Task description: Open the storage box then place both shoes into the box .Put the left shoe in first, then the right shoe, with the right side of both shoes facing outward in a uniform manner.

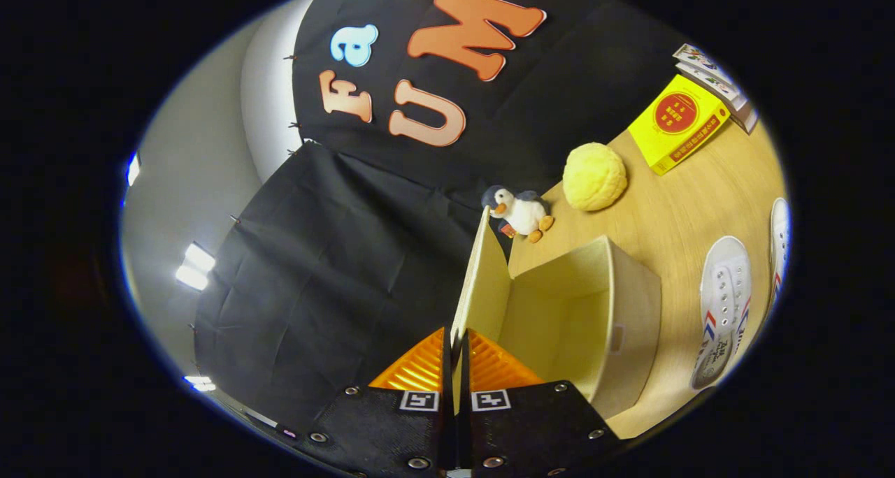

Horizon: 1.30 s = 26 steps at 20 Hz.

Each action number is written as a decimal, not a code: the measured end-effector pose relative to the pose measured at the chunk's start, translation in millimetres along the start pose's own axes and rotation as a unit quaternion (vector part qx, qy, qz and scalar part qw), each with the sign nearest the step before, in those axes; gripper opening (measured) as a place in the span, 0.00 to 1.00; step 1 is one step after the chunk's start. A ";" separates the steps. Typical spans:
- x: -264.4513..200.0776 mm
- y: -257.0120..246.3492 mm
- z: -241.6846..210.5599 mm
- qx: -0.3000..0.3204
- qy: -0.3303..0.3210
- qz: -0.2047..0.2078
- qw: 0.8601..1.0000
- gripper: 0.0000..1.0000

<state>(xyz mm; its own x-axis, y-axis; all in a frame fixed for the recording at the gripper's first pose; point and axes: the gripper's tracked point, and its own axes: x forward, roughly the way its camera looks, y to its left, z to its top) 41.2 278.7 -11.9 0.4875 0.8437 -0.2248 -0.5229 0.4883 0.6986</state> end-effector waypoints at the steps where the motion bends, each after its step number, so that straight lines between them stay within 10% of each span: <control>1: 8.4 9.2 -1.1 -0.007 0.004 0.000 1.000 0.03; 14: 104.9 84.0 -48.6 -0.074 0.039 -0.006 0.996 0.11; 16: 113.5 77.2 -53.4 -0.106 0.041 -0.032 0.993 0.25; 21: 116.1 66.6 -58.7 -0.160 0.035 -0.077 0.983 0.98; 26: 94.3 45.9 -43.7 -0.206 0.010 -0.119 0.971 0.98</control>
<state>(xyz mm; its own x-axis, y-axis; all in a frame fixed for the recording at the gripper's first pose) 32.6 390.4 -30.7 0.6174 0.6981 -0.3625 -0.6344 0.7144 0.2953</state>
